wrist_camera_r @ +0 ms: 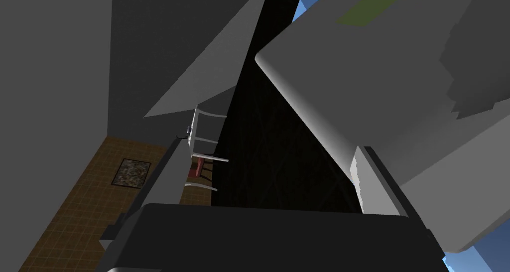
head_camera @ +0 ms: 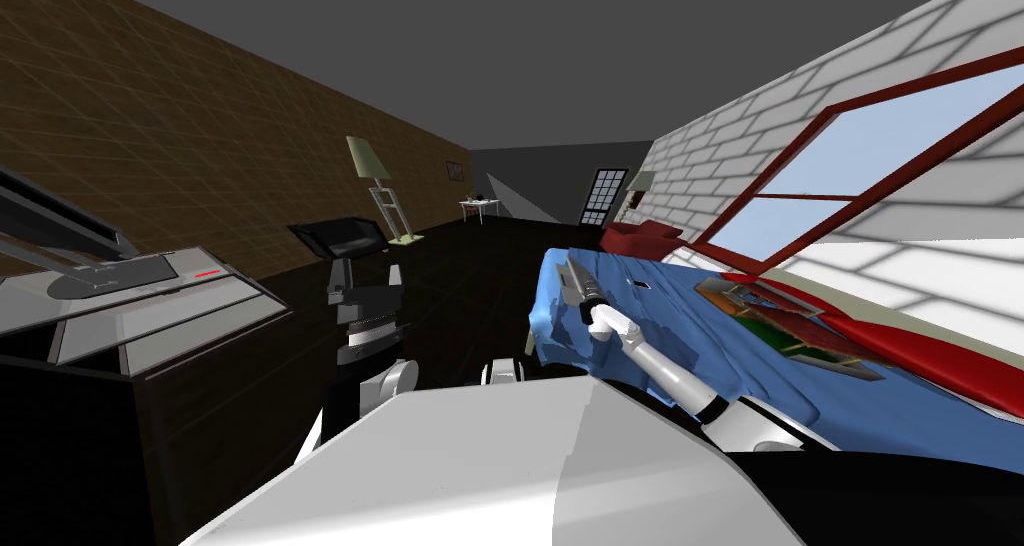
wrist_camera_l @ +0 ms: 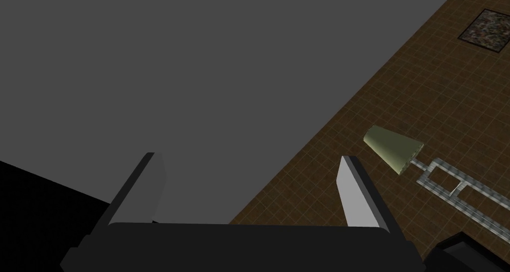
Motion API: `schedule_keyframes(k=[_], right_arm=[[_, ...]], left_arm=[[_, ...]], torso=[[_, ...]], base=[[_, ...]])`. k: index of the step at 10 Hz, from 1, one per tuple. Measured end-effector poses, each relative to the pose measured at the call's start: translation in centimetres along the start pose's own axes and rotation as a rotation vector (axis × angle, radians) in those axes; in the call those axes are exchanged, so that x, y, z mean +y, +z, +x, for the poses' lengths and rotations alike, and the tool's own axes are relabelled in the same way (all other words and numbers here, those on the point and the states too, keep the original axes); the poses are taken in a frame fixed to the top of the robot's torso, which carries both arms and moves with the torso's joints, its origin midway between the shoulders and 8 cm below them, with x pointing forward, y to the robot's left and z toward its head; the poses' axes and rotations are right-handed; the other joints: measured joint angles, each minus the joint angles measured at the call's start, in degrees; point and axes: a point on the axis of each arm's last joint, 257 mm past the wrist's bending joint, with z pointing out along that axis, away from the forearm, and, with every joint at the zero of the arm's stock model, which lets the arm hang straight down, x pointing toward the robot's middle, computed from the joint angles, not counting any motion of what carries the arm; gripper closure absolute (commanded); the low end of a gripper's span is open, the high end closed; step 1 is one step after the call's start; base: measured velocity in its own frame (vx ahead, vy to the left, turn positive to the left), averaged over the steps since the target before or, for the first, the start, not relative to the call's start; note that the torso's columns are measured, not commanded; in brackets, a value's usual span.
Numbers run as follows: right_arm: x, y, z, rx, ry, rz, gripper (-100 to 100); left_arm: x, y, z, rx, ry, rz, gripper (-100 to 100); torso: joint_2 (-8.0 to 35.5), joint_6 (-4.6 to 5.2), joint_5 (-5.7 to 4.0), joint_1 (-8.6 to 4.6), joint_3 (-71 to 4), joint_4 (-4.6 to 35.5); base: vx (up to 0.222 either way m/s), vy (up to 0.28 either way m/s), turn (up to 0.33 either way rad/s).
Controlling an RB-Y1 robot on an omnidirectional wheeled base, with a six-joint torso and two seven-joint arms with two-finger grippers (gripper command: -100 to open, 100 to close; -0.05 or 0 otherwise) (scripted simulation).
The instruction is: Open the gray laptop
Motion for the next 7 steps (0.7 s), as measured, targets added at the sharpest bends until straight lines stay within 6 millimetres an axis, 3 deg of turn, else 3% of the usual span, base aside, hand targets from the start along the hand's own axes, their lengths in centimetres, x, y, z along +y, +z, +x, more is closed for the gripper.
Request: schedule_keyframes(k=[4,5,7], right_arm=[[-1.9,1.0,1.8,0.016,0.003,-0.006,-100],[-1.9,1.0,1.9,0.017,0.002,-0.006,0],[-1.9,1.0,1.9,0.017,0.002,-0.006,0]], left_arm=[[0.0,0.0,0.0,0.000,0.000,0.000,0],[0.0,0.0,0.0,0.000,0.000,0.000,0],[0.0,0.0,0.0,0.000,0.000,0.000,0]], torso=[[0.0,0.01,-0.01,-0.01,0.0,0.0],[0.0,0.01,-0.03,-0.06,0.0,0.0],[0.0,0.00,-0.03,-0.07,0.0,0.0]], base=[[-0.030,0.017,0.037],[0.000,0.000,0.000],[0.000,0.000,0.000]])
